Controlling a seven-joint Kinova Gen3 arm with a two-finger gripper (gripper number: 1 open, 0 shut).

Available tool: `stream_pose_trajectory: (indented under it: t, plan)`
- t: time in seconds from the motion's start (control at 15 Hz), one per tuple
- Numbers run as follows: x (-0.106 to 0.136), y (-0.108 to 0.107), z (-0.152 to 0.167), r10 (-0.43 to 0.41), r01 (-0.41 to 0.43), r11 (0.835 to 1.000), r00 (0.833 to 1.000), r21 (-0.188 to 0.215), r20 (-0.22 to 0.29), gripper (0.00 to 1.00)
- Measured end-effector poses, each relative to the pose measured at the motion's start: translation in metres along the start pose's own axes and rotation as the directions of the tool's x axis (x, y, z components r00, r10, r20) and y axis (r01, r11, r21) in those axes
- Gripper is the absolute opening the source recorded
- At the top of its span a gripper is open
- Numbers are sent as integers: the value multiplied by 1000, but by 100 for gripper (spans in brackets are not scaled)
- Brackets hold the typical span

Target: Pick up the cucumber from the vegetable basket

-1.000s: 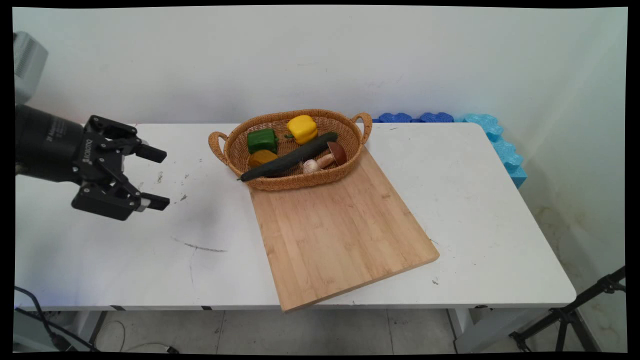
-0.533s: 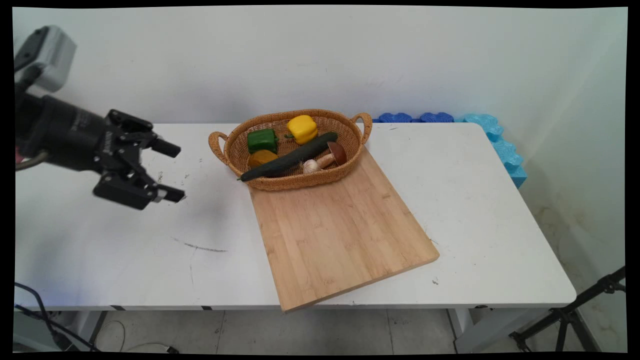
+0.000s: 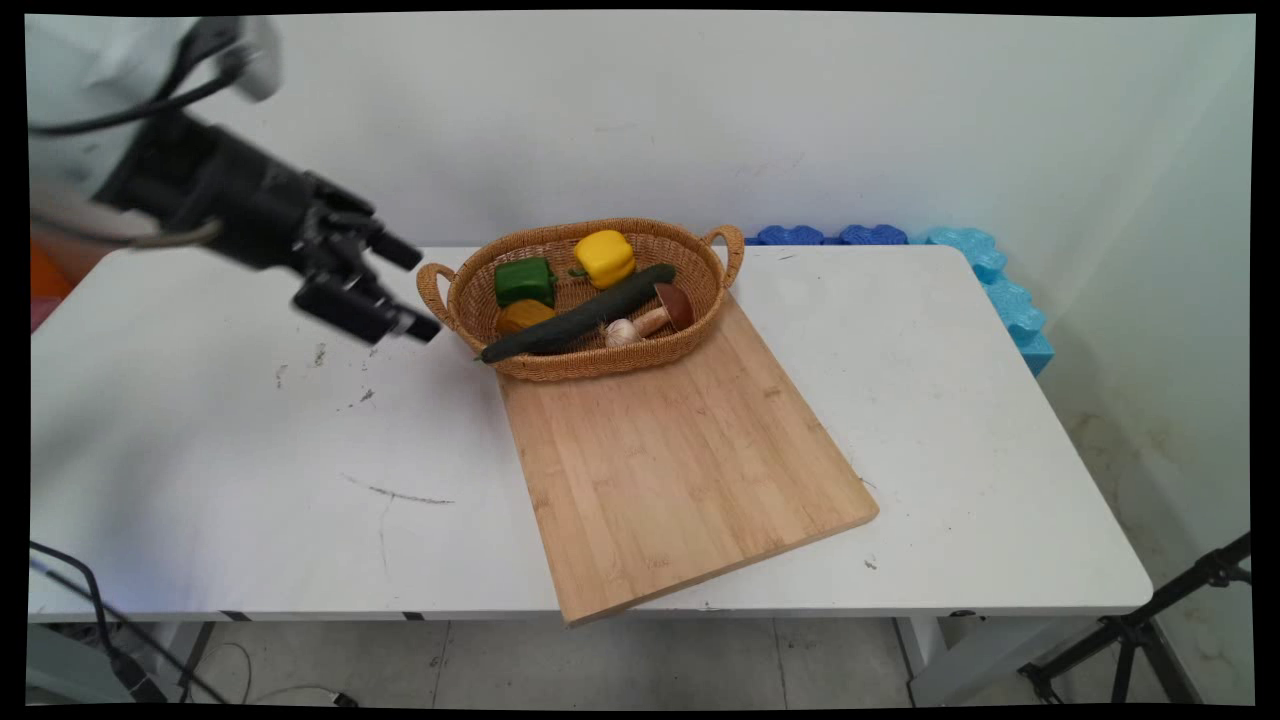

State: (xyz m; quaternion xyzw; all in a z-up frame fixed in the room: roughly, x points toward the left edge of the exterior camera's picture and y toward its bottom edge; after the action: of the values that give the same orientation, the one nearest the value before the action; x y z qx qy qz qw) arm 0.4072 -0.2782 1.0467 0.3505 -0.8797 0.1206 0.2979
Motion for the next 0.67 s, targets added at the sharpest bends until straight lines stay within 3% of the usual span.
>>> stream_pose_trajectory:
  t: [0.4, 0.67]
  plan:
    - [57, -28, 39, -79, 77, 996, 995, 34, 56, 100]
    - [83, -46, 71, -139, 131, 989, 985, 75, 106, 100]
